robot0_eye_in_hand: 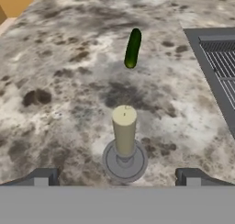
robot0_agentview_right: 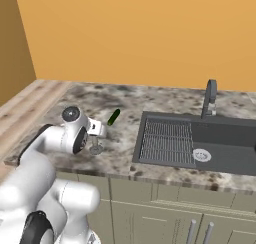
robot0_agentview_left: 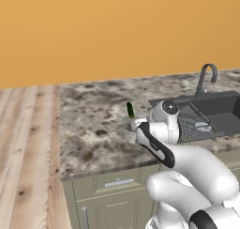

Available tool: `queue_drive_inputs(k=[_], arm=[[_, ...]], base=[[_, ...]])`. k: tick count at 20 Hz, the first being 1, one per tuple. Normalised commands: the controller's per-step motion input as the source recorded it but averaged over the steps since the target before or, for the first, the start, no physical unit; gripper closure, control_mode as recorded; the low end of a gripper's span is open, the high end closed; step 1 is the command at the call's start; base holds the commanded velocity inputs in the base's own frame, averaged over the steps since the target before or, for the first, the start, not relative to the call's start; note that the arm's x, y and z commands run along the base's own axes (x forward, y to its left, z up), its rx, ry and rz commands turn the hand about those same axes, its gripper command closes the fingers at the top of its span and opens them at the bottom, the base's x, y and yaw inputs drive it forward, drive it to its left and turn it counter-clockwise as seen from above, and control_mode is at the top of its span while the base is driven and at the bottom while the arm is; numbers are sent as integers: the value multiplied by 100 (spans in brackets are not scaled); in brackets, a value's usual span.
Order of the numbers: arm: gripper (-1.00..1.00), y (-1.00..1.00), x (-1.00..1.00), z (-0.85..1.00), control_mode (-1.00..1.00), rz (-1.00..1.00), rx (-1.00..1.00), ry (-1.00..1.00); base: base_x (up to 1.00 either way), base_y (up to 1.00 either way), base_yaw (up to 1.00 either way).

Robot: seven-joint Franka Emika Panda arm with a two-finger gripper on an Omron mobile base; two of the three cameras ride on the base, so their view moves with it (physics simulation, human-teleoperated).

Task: Pick the candle and candle from the dining table and place them in the open cabinet. Close the cabinet after placing the objects.

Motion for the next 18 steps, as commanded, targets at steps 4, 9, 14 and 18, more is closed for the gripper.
queue_drive_inputs(k=[4, 9, 14, 18], arm=[[-100, 0, 25, -17, -100, 0, 0, 0], [-100, 0, 25, -18, -100, 0, 0, 0], [-100, 0, 25, -19, -100, 0, 0, 0], [-100, 0, 26, -19, -100, 0, 0, 0]], base=[[0, 0, 0], [0, 0, 0], [0, 0, 0], [0, 0, 0]])
